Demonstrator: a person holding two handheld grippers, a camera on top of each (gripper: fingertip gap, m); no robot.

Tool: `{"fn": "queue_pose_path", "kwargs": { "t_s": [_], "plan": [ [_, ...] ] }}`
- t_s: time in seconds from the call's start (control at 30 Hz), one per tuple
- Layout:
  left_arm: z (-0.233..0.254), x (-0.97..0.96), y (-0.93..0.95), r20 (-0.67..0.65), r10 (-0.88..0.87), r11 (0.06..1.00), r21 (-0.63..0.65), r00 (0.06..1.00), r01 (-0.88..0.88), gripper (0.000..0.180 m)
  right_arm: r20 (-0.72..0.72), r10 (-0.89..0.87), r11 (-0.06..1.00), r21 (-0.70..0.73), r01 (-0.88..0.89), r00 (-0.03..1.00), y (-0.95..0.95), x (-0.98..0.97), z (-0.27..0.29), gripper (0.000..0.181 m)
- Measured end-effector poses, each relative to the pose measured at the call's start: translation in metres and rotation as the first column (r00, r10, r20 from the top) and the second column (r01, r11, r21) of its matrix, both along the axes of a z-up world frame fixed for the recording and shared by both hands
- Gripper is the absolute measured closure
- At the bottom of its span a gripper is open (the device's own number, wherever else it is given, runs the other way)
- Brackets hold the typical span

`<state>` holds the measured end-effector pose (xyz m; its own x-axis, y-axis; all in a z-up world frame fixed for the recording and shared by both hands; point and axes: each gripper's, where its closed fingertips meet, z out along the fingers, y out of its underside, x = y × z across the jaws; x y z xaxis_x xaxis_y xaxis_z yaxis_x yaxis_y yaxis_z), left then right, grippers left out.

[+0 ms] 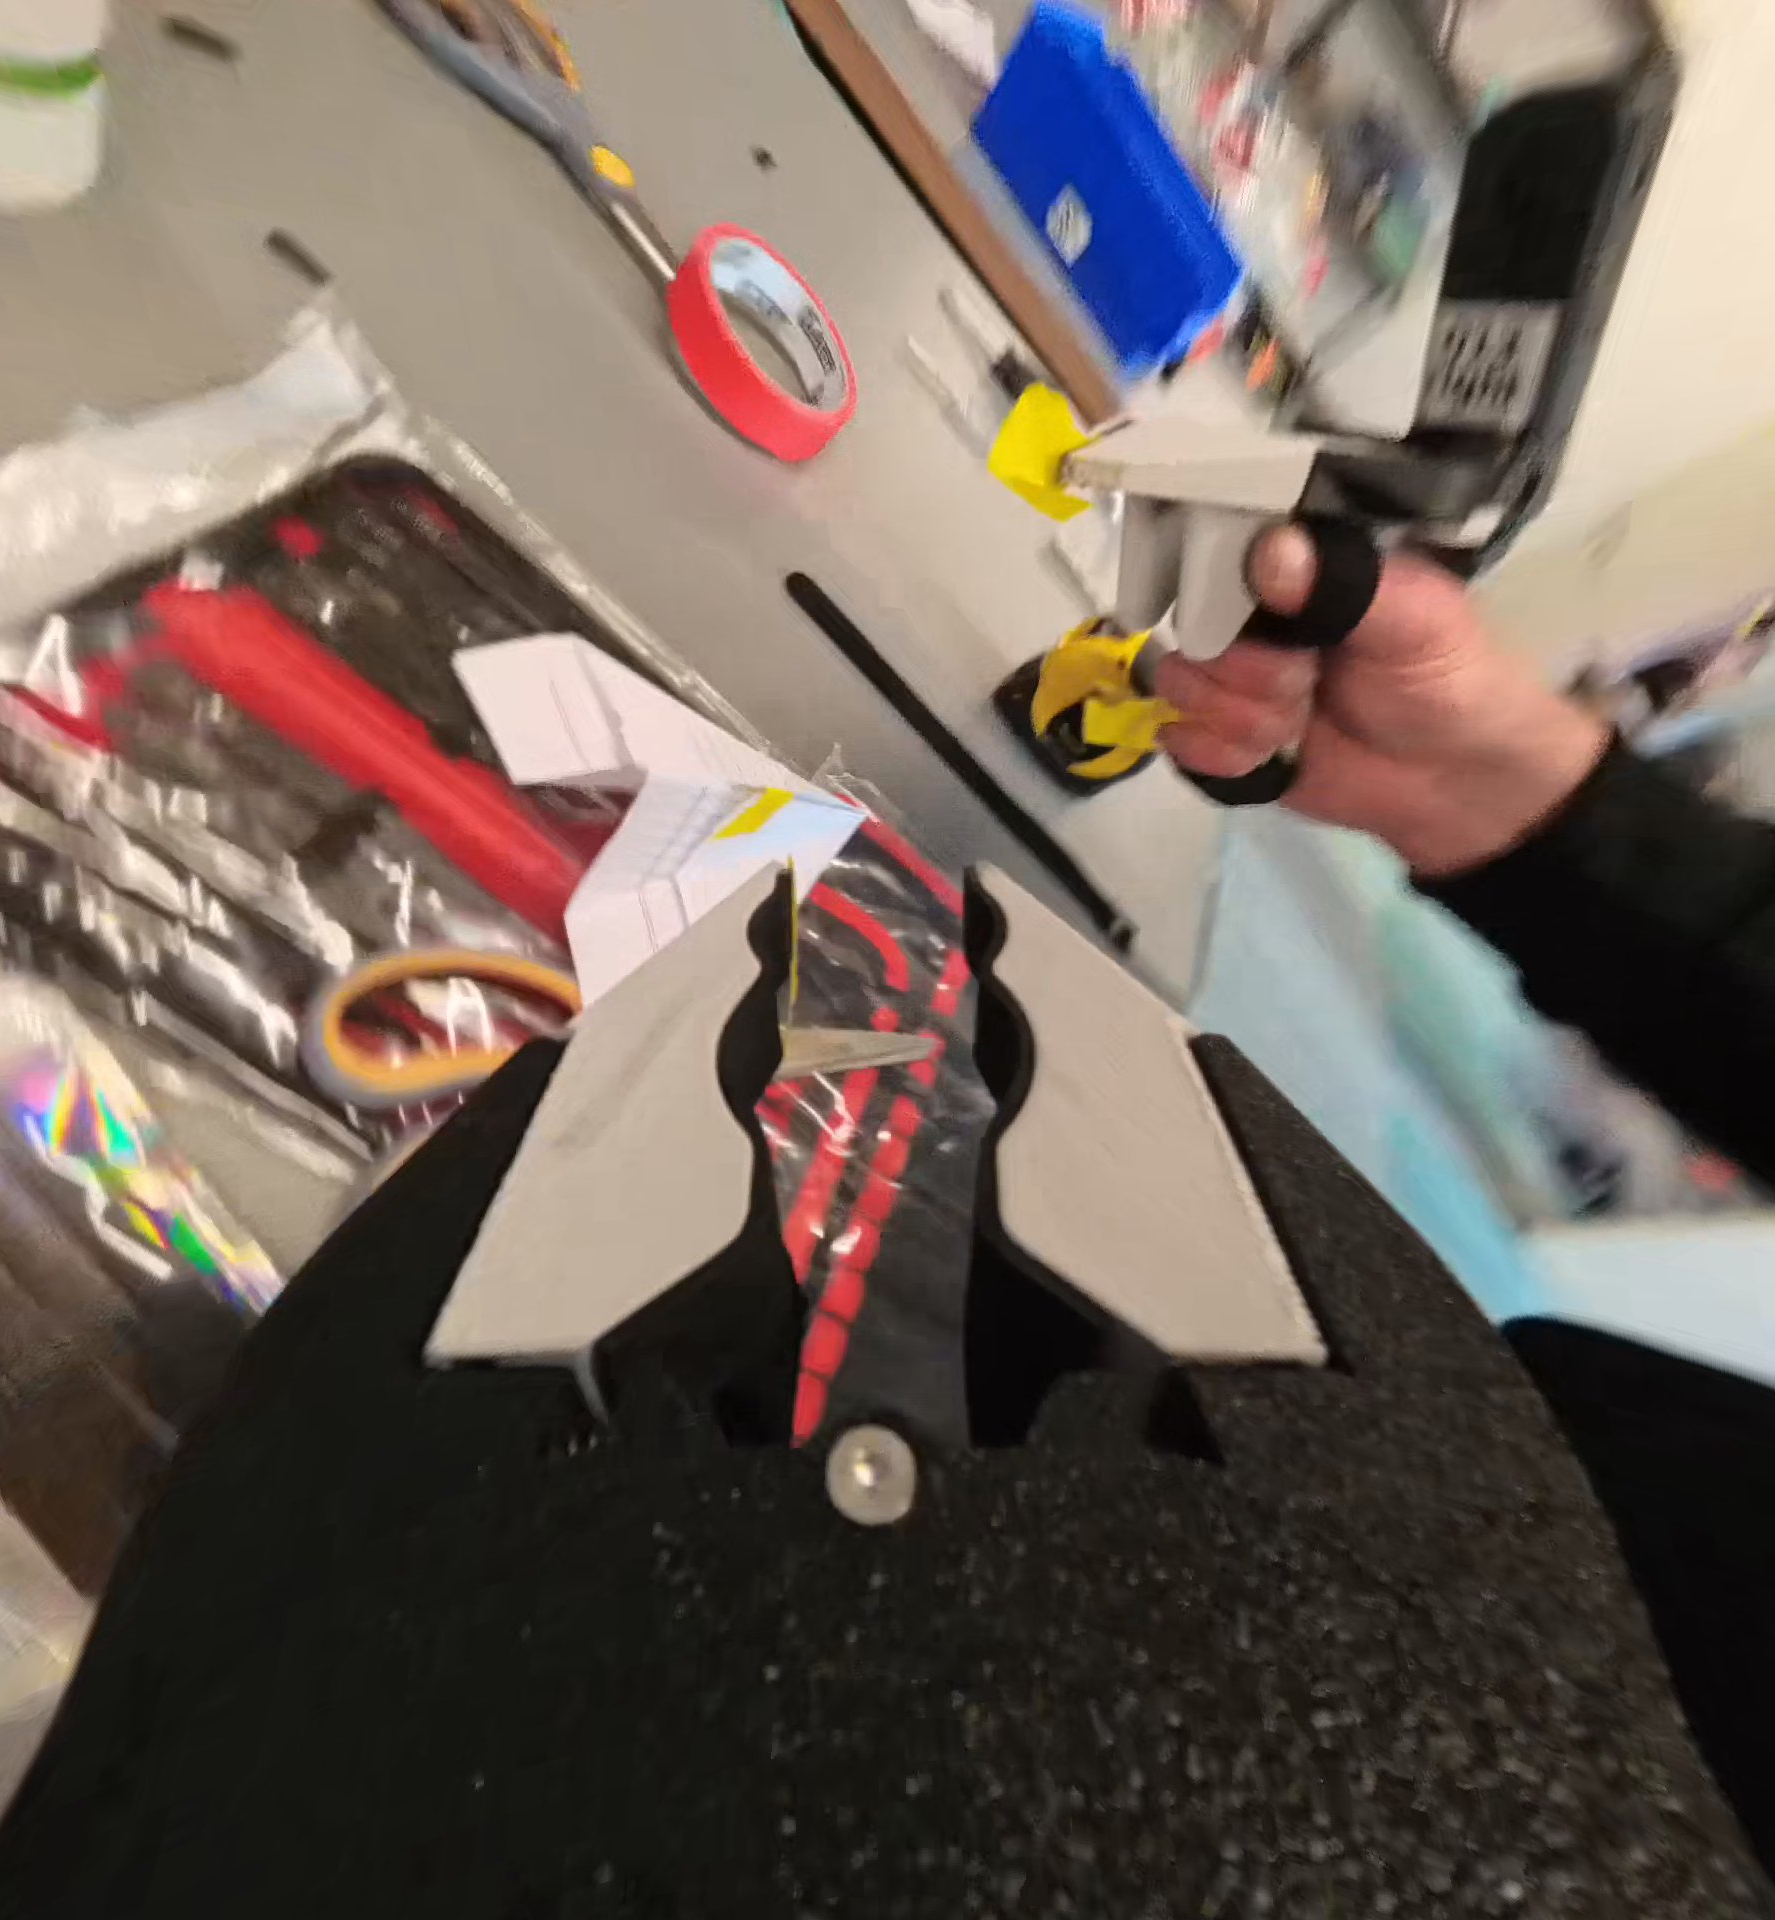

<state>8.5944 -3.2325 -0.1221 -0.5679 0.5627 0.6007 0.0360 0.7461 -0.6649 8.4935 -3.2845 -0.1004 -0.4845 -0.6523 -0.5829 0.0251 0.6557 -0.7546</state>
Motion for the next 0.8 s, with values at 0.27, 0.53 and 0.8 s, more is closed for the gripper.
{"fn": "queue_pose_path", "kwargs": {
  "t_s": [0.27,0.53,0.8],
  "plan": [
    [-0.056,-0.076,-0.034,0.722,-0.410,0.718,-0.121,0.557,0.685,0.138,0.057,-0.088,0.996,0.028,0.087,0.994,0.017,-0.052,-0.010,0.181],
    [-0.115,-0.069,-0.026,0.839,-0.506,0.558,0.139,0.202,0.818,0.177,0.069,-0.102,0.994,0.033,0.100,0.992,0.030,-0.070,-0.018,0.181],
    [-0.015,-0.098,-0.042,0.412,-0.495,0.811,-0.098,0.765,0.577,0.180,0.220,-0.087,0.995,-0.026,0.095,0.972,0.032,-0.081,0.043,0.181]
  ]
}}
